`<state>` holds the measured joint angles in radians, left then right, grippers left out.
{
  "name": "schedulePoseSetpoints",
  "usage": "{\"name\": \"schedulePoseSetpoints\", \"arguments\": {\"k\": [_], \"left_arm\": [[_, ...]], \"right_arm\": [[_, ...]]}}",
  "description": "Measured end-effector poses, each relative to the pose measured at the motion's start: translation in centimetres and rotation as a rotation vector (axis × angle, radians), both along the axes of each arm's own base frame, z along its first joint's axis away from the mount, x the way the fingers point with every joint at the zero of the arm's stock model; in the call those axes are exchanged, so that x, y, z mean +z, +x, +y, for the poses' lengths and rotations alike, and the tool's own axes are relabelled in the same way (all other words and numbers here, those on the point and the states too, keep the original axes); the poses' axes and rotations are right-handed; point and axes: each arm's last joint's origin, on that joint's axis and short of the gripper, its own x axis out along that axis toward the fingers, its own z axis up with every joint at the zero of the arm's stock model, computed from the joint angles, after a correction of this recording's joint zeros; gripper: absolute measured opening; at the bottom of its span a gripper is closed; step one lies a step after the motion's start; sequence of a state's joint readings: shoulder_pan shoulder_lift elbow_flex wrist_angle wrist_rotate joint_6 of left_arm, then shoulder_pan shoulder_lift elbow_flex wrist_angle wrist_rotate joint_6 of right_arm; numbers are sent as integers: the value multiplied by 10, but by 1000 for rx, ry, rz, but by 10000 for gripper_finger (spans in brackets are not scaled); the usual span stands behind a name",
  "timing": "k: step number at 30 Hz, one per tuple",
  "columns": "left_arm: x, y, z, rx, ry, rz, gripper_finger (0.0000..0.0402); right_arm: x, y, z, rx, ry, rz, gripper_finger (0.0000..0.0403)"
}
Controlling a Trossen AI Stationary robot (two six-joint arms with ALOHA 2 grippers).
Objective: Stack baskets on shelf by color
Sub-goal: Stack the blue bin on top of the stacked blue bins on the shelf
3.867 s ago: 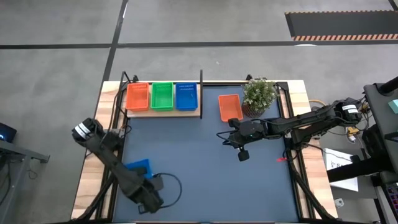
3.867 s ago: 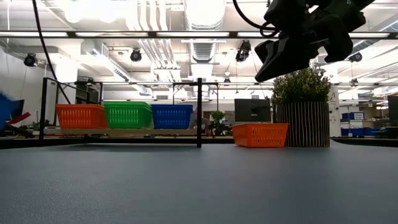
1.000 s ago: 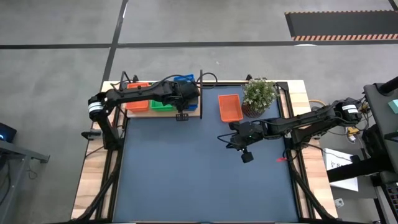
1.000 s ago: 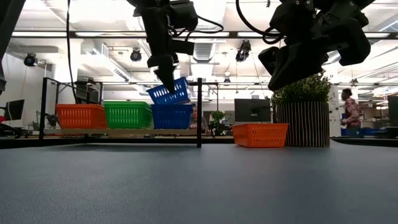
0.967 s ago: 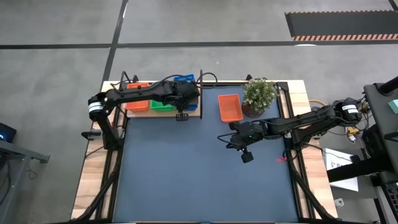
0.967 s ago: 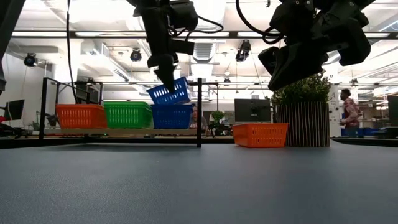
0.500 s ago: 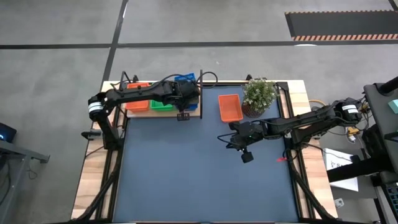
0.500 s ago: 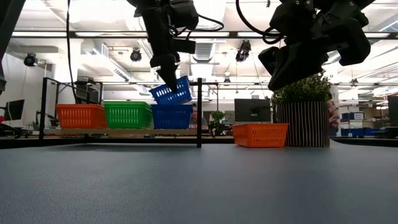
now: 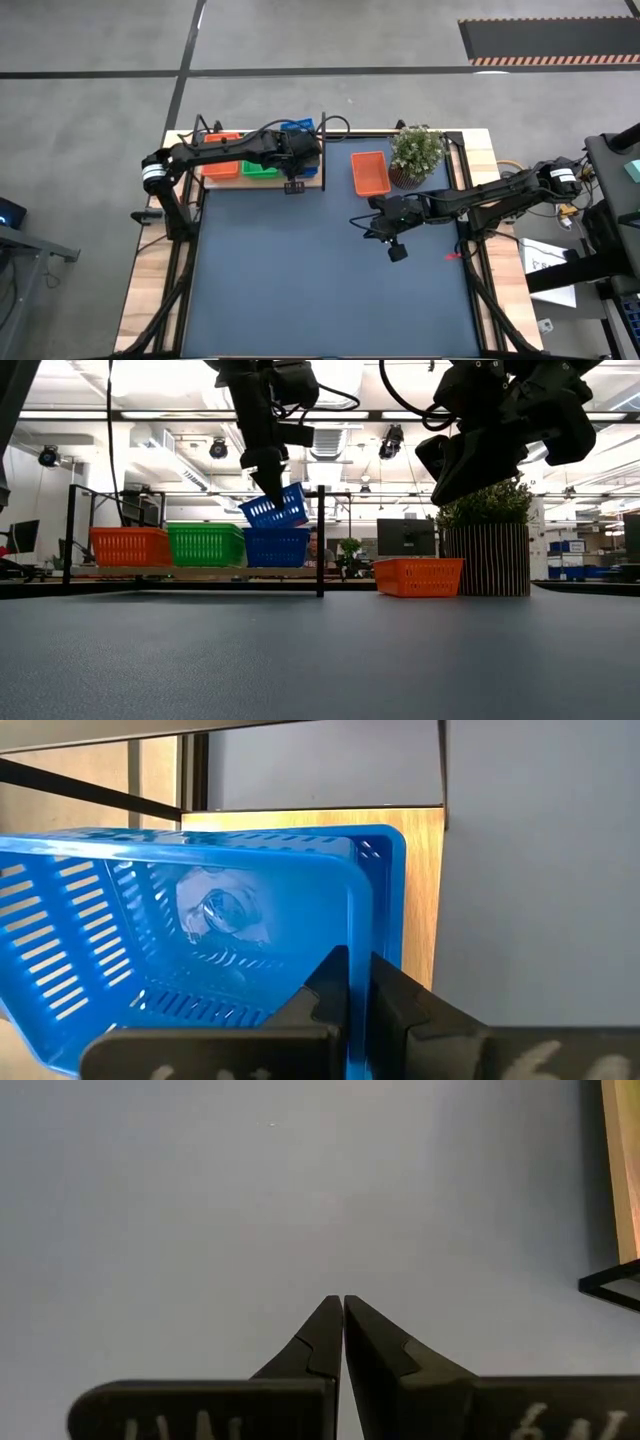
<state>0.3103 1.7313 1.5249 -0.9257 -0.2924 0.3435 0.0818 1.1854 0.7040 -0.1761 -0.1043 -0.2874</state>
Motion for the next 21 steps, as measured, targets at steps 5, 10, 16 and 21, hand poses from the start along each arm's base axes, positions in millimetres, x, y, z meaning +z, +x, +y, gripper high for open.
{"name": "schedulePoseSetpoints", "arguments": {"k": [5,10,16,21], "left_arm": [[0,0,0,21,-8,-6,0],[-1,-1,0,20,-11,1,0],[-1,-1,0,20,-11,2,0],[-1,-1,0,20,-10,1,0]], "right_arm": [[0,0,0,0,0,1,9],[0,0,0,0,0,1,9],[0,0,0,0,0,2,9],[0,0,0,0,0,2,9]]}}
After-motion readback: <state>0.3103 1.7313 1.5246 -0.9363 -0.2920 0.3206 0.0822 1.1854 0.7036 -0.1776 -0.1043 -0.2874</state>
